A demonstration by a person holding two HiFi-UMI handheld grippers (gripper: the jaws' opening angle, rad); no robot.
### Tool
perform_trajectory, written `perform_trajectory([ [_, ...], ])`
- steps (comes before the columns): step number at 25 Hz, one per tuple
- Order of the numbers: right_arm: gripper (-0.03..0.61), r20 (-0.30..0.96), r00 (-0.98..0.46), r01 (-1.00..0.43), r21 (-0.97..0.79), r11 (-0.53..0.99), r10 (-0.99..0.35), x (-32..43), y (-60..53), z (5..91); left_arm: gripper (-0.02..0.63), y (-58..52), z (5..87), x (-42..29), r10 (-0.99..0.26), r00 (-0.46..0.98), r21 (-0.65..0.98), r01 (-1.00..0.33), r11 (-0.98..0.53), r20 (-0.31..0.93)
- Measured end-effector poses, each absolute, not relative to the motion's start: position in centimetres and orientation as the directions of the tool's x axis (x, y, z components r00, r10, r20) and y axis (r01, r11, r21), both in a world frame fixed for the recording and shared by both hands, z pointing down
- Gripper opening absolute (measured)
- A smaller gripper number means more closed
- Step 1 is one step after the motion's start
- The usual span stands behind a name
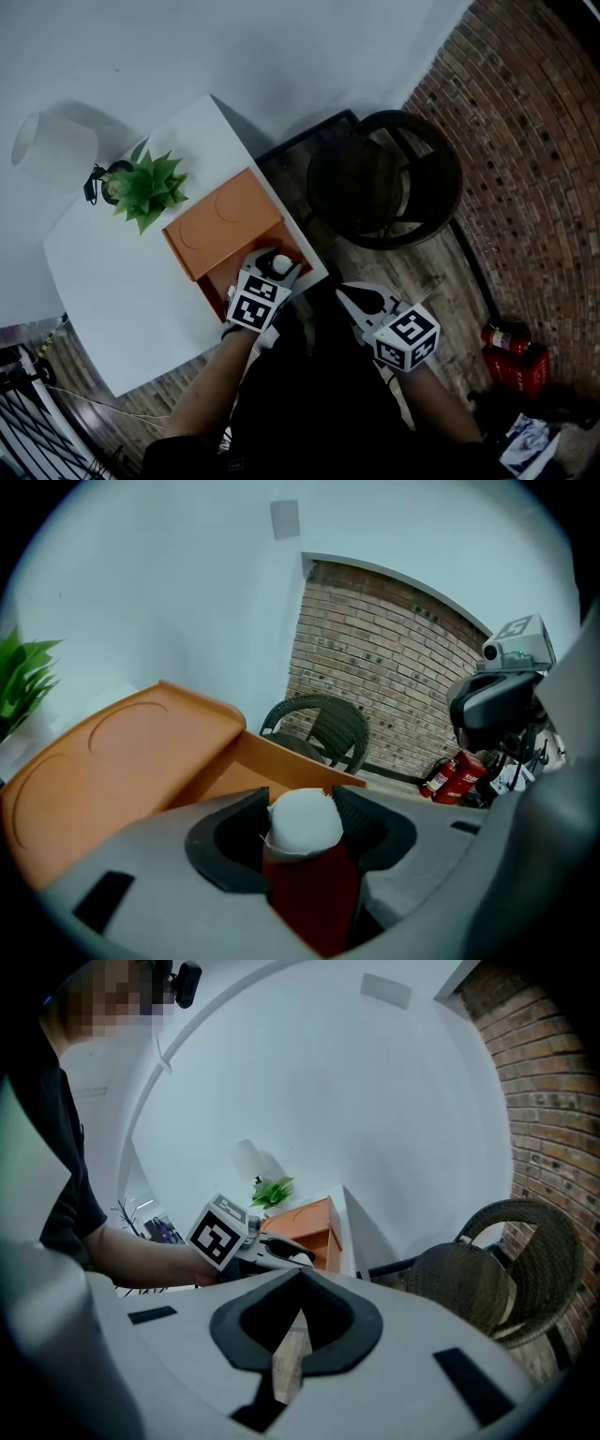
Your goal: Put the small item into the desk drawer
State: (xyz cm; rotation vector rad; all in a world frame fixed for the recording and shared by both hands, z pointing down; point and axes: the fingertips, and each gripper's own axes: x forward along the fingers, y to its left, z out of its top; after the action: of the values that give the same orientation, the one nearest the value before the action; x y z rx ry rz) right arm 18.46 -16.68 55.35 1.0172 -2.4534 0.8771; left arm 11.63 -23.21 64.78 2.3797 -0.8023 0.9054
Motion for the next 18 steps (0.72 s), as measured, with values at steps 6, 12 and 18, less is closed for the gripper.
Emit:
perform_trajectory([
  [6,0.005,0.515,-0.692,-0.717,-0.408,0.566,-0.505,18.5,-16.6,55.0,0.201,-22.8,64.5,11.0,-0.373,0.595,0.194,-0.677,-0.71,0.712],
  [12,0.005,0.506,-0.698,-0.709,-0.394,0.585,-0.506,18.1,-16.6,53.7,0.201,-22.6,63.4,10.4,-0.399,0.588,0.193,-0.698,-0.689,0.704],
  [18,0.005,0.497,-0.7,-0.705,-0.372,0.604,-0.512,17.7,-16.9,52.2,0.201,-23.0,61.5,10.1,-0.432,0.584,0.162,-0.703,-0.692,0.687],
])
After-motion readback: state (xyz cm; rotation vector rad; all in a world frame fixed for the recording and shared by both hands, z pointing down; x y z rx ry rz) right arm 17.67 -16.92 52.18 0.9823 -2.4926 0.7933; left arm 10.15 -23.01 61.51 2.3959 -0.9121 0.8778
